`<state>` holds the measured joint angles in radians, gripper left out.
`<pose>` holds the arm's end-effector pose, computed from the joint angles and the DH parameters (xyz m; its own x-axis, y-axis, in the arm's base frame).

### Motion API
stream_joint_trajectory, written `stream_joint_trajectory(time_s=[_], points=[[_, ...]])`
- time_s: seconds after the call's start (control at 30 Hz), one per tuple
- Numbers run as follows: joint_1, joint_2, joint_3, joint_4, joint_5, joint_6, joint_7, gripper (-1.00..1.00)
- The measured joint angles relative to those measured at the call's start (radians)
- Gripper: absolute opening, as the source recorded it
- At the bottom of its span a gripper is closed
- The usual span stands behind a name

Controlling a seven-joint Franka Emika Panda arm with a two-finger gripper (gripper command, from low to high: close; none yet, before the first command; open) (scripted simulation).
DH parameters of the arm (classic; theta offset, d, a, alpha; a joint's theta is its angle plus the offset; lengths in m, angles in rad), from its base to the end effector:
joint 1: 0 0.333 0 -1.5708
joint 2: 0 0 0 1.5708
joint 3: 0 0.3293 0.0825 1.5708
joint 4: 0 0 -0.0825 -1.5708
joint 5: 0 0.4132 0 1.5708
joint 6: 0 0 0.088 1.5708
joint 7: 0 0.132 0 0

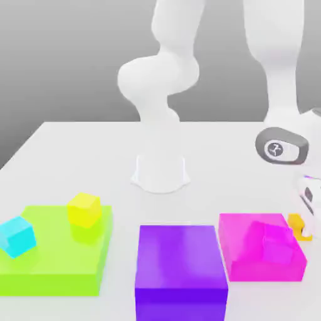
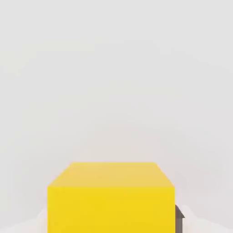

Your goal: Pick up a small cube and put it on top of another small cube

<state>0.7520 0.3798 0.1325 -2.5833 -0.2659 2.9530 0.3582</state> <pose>0.2593 0.3548 0.0854 0.7121 0.7021 -0.0006 0.7021 -0.7121 0.0003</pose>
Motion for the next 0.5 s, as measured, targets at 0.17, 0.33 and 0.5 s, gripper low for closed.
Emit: stream_joint_trajectory(time_s=[0.17,0.33,0.5], points=[[-0.056,-0.134,0.076,-0.03,0.088,-0.104,-0.069,-1.0],[-0.122,-0.277,0.074,-0.024,0.183,-0.245,-0.271,-1.0],[-0.244,-0.387,0.027,0.017,0.239,-0.392,-0.547,-1.0]])
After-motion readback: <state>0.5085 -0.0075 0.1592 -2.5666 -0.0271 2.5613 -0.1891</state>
